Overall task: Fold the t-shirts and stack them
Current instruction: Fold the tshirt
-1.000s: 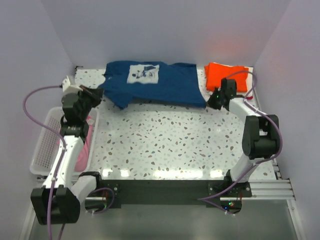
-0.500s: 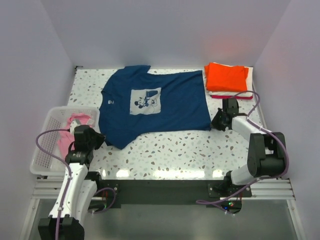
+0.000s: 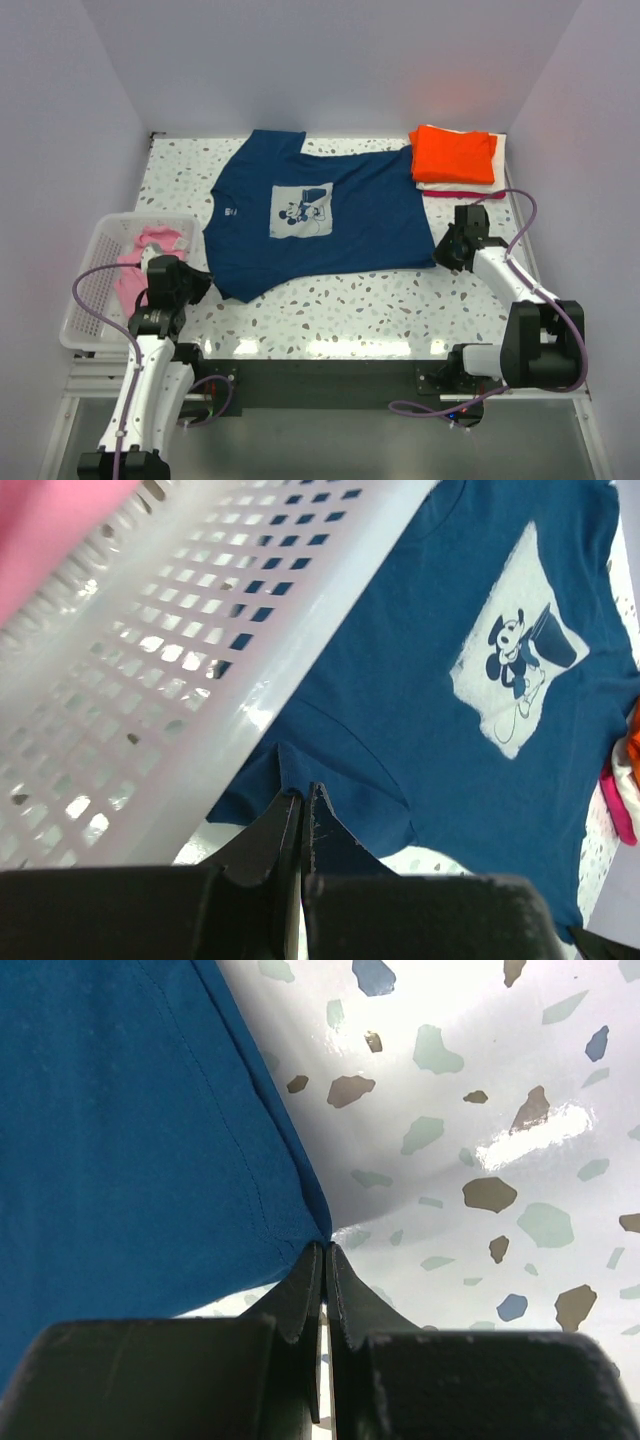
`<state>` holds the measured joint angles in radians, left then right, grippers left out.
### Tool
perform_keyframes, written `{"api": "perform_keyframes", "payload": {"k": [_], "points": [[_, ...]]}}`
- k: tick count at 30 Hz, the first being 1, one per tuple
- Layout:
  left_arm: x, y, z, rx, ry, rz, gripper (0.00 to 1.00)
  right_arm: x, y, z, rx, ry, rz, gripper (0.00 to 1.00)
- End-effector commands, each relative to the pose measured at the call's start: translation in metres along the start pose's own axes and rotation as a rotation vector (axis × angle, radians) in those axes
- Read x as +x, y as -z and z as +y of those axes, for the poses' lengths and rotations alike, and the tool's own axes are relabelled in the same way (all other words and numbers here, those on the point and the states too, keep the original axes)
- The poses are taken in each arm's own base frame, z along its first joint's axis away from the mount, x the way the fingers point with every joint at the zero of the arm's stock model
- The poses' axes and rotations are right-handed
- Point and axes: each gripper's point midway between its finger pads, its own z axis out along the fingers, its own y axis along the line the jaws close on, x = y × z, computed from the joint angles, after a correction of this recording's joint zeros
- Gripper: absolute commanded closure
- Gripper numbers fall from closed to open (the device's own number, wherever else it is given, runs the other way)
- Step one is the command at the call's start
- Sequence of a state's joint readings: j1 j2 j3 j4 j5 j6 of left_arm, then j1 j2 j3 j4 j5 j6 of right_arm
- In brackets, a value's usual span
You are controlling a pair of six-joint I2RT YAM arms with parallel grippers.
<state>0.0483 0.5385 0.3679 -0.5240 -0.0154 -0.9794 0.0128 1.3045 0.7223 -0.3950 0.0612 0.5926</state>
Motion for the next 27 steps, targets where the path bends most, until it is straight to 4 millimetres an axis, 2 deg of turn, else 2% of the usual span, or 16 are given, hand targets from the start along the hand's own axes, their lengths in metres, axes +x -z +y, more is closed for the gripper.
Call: {"api": "perform_keyframes", "payload": {"k": [1, 6, 7, 9, 10, 12, 13, 15, 16, 19, 20, 24, 27], "points": [[-0.012, -0.001, -0.04, 0.12, -0.05, 0.0, 1.0, -0.015, 0.004, 0.01, -0.022, 0.006, -0.023, 1.0], [-0.038, -0.009, -0.074, 0.142, -0.061, -0.046, 1.0, -0.027, 0.006, 0.034, -0.104, 0.0, -0.015, 1.0], [-0.032, -0.015, -0.08, 0.14, -0.077, -0.019, 1.0, -0.033, 0.004, 0.037, -0.104, -0.003, -0.017, 1.0], [-0.047, -0.018, -0.094, 0.145, -0.071, -0.059, 1.0, -0.038, 0.002, 0.041, -0.098, -0.003, -0.017, 1.0], [-0.047, -0.026, -0.093, 0.118, -0.073, -0.049, 1.0, -0.044, -0.001, 0.044, -0.099, -0.004, -0.017, 1.0], [-0.058, -0.029, -0.107, 0.127, -0.066, -0.067, 1.0, -0.049, -0.005, 0.049, -0.099, -0.006, -0.012, 1.0], [-0.063, -0.035, -0.113, 0.119, -0.068, -0.07, 1.0, -0.058, -0.005, 0.055, -0.105, -0.008, -0.021, 1.0], [-0.069, -0.04, -0.12, 0.117, -0.068, -0.082, 1.0, -0.057, -0.015, 0.057, -0.095, -0.005, 0.007, 1.0], [-0.076, -0.044, -0.126, 0.113, -0.068, -0.092, 1.0, -0.065, -0.015, 0.062, -0.102, -0.007, -0.003, 1.0], [-0.081, -0.058, -0.131, 0.088, -0.074, -0.092, 1.0, -0.072, -0.025, 0.07, -0.108, -0.02, 0.009, 1.0], [-0.087, -0.058, -0.14, 0.098, -0.074, -0.099, 1.0, -0.073, -0.028, 0.071, -0.105, -0.028, 0.015, 1.0], [-0.092, -0.075, -0.15, 0.083, -0.077, -0.091, 1.0, -0.076, -0.043, 0.077, -0.099, -0.035, 0.037, 1.0], [-0.096, -0.087, -0.157, 0.076, -0.08, -0.08, 1.0, -0.081, -0.046, 0.08, -0.1, -0.041, 0.038, 1.0]]}}
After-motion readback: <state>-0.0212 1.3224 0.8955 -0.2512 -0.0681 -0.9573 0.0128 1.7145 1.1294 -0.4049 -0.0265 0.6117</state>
